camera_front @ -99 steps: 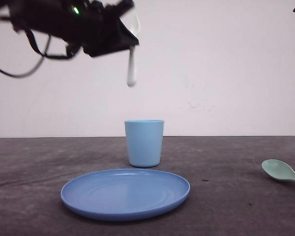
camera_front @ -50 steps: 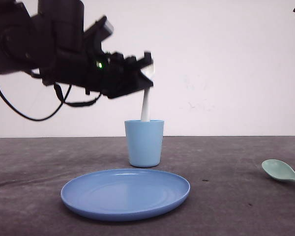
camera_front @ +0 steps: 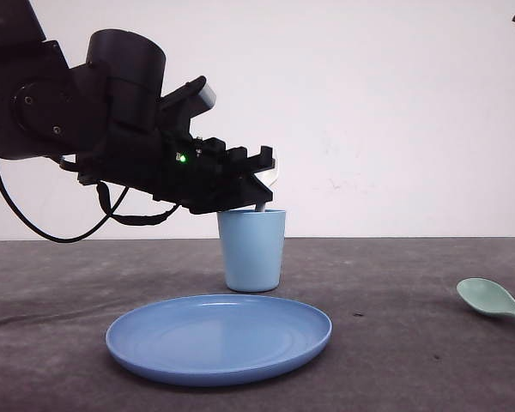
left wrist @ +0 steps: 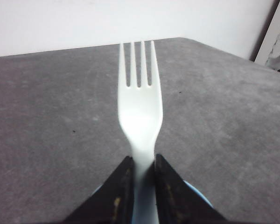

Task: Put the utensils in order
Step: 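Lower the fork handle into the blue cup and open the left gripper, then withdraw the left gripper away from the cup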

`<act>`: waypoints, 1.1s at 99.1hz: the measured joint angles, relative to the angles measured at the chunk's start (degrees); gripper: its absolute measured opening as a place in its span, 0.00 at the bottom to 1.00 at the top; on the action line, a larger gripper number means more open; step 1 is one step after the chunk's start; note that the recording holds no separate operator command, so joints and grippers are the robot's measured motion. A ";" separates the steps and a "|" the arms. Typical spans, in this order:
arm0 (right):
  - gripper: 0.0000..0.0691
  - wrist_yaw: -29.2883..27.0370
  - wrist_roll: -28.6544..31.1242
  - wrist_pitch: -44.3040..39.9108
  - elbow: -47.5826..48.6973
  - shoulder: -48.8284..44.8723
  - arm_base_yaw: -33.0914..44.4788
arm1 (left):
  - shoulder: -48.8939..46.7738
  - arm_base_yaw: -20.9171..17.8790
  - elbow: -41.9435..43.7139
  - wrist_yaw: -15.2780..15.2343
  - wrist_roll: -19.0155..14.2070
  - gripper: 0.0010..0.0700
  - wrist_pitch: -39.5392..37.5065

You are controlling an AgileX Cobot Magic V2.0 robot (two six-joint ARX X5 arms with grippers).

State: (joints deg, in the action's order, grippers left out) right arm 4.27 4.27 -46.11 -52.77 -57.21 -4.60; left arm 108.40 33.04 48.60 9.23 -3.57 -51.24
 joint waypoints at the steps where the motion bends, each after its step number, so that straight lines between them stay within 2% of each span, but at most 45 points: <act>1: 0.98 0.00 0.00 0.00 0.00 0.00 0.00 | 0.00 0.00 0.02 0.00 0.04 0.04 0.07; 32: 0.98 0.00 0.00 0.00 0.00 0.00 0.00 | 0.00 0.00 0.22 0.00 1.03 0.06 0.48; 38: 0.98 0.00 0.00 0.00 0.00 0.00 0.00 | 0.00 0.00 0.22 0.02 1.03 0.12 0.50; 52: 0.98 0.00 0.00 0.00 0.00 0.00 0.00 | 0.00 0.00 0.22 0.02 1.01 0.36 0.52; 60: 0.98 0.00 0.00 0.00 0.00 0.00 0.00 | -0.11 0.00 0.22 0.02 0.90 0.42 0.70; 73: 0.98 0.00 0.00 0.00 0.00 0.00 0.00 | -2.64 0.00 0.20 0.02 -0.15 0.43 2.60; 92: 0.98 0.00 0.00 0.07 0.00 0.00 0.00 | -12.96 0.00 0.20 0.02 -0.50 0.43 4.42; 109: 0.98 0.48 0.00 0.02 0.00 0.00 -0.15 | -22.77 -0.48 0.24 0.02 -0.50 0.43 15.56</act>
State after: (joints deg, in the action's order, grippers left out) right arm 4.75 4.27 -46.09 -52.77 -57.21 -4.75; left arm 85.62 32.56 48.84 9.26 -4.08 -35.68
